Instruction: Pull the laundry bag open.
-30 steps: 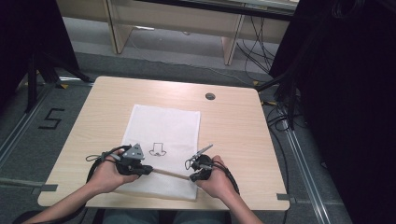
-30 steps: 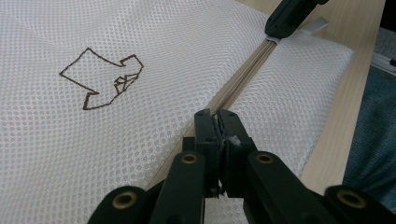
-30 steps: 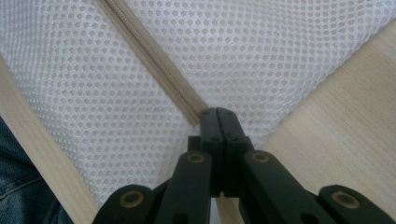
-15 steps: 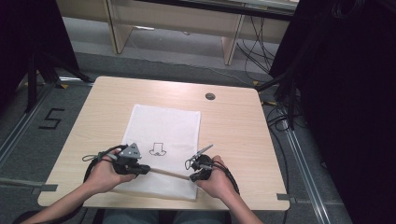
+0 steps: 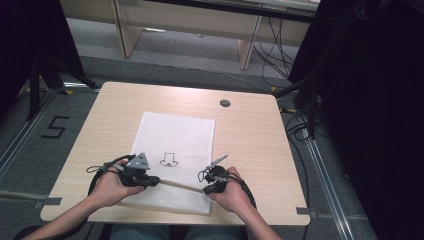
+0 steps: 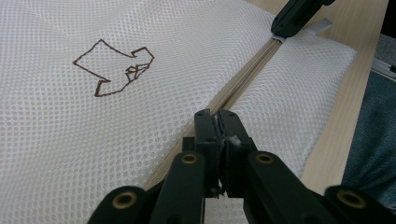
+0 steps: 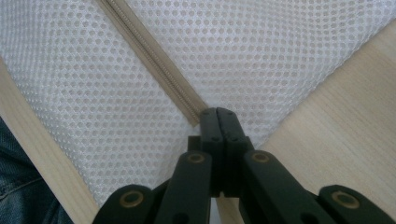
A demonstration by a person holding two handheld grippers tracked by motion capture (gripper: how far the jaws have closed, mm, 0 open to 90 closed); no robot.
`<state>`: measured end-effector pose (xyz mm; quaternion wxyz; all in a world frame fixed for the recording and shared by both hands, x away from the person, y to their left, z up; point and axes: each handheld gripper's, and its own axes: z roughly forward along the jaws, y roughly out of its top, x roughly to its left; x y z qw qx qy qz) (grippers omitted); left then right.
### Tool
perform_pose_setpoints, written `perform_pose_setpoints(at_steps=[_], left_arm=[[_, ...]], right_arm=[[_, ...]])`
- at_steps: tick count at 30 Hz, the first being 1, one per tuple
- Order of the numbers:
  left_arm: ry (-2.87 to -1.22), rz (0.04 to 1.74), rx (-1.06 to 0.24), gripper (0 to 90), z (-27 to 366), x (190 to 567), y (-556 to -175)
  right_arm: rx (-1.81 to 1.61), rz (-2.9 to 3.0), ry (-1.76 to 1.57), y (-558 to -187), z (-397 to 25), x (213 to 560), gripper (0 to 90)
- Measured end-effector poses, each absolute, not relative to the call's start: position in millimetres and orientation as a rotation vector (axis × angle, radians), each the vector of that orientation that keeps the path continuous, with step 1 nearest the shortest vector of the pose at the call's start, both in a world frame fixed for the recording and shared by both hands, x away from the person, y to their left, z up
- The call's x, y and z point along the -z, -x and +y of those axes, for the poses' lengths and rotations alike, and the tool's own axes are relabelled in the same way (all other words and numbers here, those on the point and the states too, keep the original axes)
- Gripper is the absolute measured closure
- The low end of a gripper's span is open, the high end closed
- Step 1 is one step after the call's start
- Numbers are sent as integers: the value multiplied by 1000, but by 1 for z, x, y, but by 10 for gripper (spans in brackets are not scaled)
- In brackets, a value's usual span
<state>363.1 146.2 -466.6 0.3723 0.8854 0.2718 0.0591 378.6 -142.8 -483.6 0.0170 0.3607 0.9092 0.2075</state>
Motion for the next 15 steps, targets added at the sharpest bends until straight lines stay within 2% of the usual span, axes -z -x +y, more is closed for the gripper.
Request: perform_pose_setpoints(at_steps=[15], left_arm=[[-2263, 724, -157, 873, 157, 467, -363]], right_arm=[[-646, 2825, -1128, -379, -142, 484, 900]])
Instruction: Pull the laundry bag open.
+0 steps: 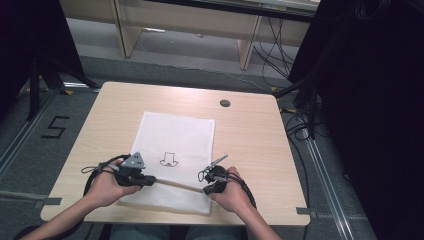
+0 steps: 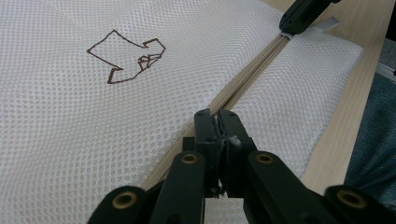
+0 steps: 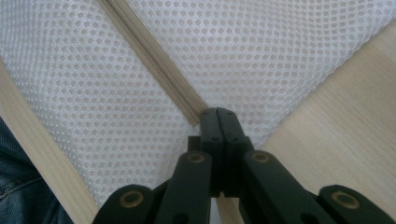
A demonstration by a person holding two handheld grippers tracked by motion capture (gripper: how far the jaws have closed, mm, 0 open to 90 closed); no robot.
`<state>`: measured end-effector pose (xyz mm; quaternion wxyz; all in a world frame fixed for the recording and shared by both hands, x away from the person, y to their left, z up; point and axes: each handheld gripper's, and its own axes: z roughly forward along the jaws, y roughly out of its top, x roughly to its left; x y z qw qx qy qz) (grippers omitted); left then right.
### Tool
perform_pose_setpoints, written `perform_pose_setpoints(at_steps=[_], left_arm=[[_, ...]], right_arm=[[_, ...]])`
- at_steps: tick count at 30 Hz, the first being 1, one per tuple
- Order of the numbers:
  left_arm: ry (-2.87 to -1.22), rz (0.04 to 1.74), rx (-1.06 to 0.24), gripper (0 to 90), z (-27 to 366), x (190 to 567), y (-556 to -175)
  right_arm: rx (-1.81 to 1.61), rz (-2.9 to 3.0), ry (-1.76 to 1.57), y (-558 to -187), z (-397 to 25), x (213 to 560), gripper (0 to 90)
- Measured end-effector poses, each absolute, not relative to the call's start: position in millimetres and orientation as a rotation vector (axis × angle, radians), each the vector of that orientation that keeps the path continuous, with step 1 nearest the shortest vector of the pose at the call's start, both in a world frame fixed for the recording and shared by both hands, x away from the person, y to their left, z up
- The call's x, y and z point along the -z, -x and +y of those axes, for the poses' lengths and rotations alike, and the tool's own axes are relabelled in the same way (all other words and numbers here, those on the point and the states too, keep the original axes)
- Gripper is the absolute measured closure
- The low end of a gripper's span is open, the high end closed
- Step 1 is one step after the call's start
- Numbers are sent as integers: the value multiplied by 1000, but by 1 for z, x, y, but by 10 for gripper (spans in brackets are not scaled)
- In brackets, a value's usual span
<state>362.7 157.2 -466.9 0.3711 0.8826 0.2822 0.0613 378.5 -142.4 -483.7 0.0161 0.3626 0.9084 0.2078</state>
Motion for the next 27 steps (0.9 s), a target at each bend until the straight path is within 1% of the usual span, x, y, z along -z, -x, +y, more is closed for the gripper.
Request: perform_pose_setpoints(at_steps=[2, 4, 5, 7, 9, 11, 16, 19, 22, 27], left_arm=[[-2249, 737, -159, 873, 157, 467, -363], [-2274, 708, -176, 873, 159, 466, -364], [-2234, 753, -153, 873, 158, 467, -362], [-2257, 734, -180, 873, 161, 466, -364], [-2247, 746, -152, 873, 161, 467, -363], [-2261, 730, -171, 873, 162, 467, -363], [-2260, 726, -165, 873, 162, 466, -363], [-2249, 755, -165, 873, 164, 466, -363], [-2251, 751, -179, 873, 169, 466, -363], [-2234, 789, -163, 873, 175, 467, -361]], right_arm=[[-646, 2825, -1127, -379, -142, 484, 900], [-644, 2822, -1128, -378, -143, 484, 900], [-642, 2822, -1140, -378, -142, 483, 900], [-644, 2825, -1136, -378, -142, 484, 900], [-633, 2828, -1169, -378, -142, 483, 900], [-643, 2826, -1139, -378, -142, 484, 900], [-648, 2824, -1127, -379, -143, 484, 900], [-636, 2828, -1159, -378, -142, 483, 900], [-637, 2828, -1159, -378, -142, 483, 900], [-629, 2823, -1174, -378, -142, 483, 900]])
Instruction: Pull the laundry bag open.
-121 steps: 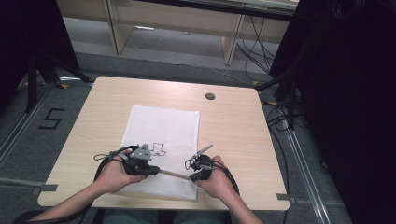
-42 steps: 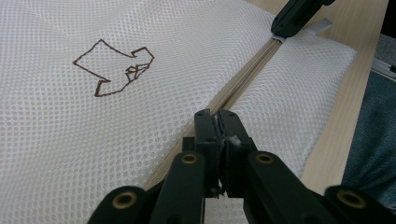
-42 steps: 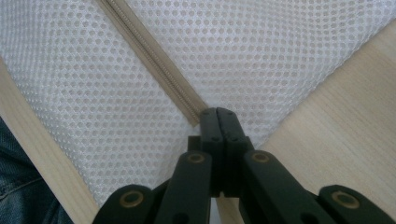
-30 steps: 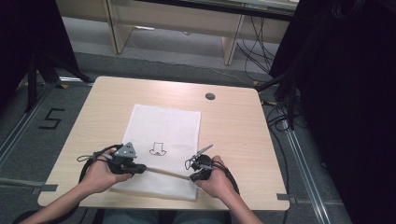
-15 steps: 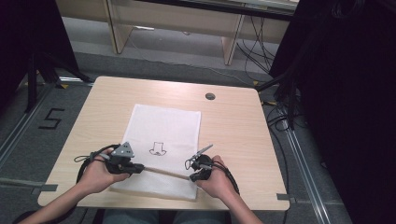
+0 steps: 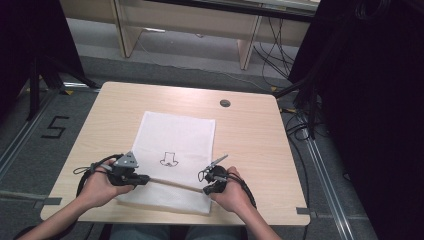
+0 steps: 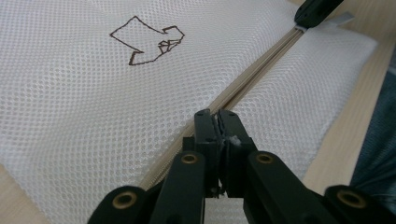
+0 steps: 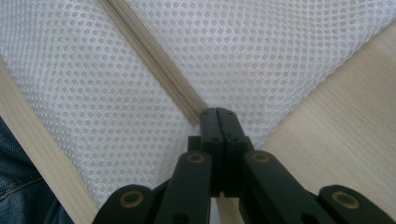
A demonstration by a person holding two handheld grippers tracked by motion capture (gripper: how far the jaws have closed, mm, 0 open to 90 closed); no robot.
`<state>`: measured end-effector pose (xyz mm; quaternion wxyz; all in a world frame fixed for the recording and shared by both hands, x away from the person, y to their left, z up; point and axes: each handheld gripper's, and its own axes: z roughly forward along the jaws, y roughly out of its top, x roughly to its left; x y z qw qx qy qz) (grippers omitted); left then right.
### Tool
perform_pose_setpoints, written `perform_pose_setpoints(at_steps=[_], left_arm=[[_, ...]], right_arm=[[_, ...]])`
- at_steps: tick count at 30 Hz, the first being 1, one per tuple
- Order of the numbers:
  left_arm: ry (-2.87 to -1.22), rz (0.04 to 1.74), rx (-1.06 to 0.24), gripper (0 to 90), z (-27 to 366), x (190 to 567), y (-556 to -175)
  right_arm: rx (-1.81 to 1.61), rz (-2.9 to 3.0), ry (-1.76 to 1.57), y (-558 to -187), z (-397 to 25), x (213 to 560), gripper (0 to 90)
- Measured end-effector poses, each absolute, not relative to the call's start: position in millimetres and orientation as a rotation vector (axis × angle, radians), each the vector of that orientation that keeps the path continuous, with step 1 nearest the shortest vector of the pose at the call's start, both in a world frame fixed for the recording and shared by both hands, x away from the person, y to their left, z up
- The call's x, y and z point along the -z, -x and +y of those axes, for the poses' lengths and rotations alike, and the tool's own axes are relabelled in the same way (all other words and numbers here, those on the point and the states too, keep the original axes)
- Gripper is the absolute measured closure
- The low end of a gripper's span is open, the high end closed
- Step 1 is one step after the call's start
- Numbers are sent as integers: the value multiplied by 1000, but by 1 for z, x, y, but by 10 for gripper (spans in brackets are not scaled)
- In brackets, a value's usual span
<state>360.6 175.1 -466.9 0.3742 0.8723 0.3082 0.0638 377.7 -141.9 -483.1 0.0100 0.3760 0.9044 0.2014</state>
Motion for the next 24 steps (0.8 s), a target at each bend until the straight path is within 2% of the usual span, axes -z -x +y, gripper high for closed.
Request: perform_pose_setpoints(at_steps=[4, 24], left_arm=[[-2249, 771, -201, 873, 179, 466, -361], [-2212, 873, -214, 873, 209, 468, -360]], right_arm=[[-645, 2824, -1137, -379, -142, 484, 900], [-644, 2823, -1141, -379, -142, 484, 900]])
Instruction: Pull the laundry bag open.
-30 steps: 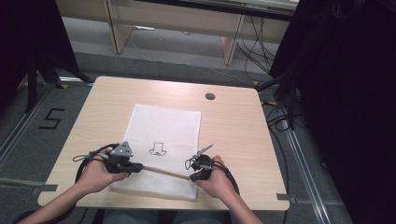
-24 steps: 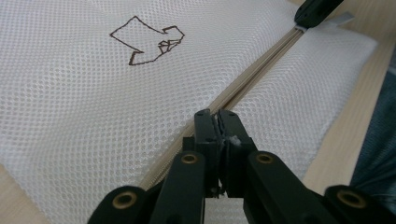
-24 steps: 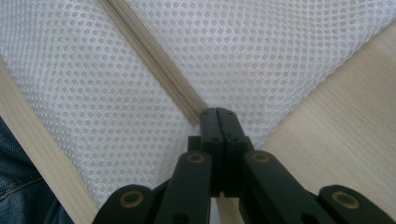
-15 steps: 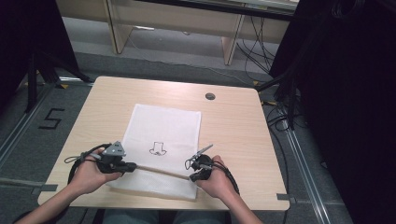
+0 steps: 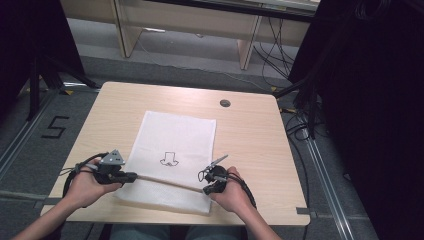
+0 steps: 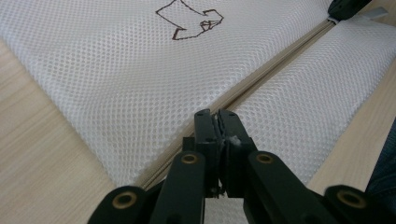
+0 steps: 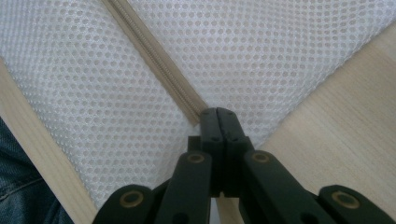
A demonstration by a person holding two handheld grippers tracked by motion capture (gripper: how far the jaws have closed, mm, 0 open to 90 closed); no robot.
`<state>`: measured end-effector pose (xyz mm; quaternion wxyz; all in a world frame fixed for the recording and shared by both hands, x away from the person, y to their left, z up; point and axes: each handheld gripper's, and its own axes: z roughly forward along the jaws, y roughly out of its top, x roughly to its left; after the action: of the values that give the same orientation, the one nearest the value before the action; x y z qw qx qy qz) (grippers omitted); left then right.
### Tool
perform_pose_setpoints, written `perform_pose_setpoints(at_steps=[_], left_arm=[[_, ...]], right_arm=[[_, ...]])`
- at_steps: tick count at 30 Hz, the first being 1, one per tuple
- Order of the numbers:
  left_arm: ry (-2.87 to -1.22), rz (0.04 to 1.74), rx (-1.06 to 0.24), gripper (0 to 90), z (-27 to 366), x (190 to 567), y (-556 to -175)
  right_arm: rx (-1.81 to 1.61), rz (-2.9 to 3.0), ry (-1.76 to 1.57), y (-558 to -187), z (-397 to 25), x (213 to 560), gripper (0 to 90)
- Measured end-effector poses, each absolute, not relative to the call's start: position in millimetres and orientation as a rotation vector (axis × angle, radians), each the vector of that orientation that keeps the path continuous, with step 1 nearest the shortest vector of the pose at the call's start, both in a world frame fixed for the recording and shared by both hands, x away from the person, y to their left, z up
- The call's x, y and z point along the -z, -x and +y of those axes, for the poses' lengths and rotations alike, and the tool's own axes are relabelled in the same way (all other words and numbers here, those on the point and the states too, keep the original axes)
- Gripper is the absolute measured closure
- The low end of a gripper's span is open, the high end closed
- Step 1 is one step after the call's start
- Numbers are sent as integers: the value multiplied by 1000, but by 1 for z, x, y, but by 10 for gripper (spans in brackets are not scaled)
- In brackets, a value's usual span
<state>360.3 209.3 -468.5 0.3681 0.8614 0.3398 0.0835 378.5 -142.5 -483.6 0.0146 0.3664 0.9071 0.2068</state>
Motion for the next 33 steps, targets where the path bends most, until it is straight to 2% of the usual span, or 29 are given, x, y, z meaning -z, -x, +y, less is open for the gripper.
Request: perform_pose_setpoints(at_steps=[15, 19, 33], left_arm=[[-2225, 976, -262, 873, 228, 474, -366], [-2236, 998, -309, 873, 233, 474, -369], [-2243, 1119, -310, 873, 245, 477, -373]], right_arm=[[-643, 2823, -1129, -379, -142, 484, 900], [-643, 2823, -1128, -379, -142, 484, 900], [-637, 2820, -1137, -378, -142, 483, 900]])
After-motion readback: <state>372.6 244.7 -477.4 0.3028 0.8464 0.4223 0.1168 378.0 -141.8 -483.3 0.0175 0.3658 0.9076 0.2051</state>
